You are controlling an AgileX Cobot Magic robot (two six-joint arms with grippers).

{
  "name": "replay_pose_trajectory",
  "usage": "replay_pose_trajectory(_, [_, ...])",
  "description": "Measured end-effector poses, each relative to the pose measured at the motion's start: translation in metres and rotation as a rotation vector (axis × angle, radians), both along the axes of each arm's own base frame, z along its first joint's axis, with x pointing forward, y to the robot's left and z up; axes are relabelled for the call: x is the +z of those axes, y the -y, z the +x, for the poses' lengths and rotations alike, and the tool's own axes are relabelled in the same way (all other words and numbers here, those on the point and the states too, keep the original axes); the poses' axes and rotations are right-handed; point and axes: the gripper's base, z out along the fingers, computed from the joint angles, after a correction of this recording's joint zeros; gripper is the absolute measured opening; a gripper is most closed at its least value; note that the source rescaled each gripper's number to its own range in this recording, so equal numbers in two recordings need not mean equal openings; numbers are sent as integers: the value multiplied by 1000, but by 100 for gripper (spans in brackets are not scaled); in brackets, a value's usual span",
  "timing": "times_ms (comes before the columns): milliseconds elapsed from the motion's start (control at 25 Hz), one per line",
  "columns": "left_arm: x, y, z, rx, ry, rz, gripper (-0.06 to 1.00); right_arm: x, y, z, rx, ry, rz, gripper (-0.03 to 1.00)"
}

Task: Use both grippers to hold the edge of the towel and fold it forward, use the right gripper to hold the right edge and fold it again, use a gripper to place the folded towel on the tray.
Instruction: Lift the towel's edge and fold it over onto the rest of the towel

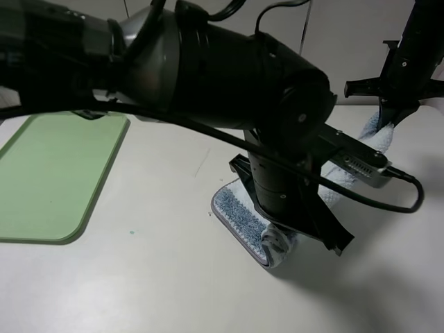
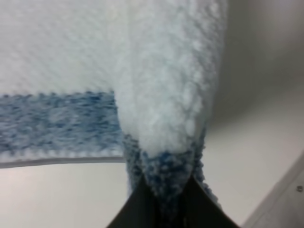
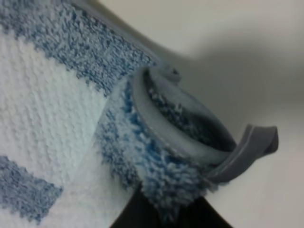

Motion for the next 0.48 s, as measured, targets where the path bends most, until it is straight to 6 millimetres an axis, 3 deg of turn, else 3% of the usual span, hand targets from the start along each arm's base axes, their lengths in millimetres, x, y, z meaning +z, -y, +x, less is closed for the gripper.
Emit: replay_pose_trajectory(480, [-3, -25, 37, 58, 16, 41, 0, -8, -8, 11, -44, 54, 83, 0])
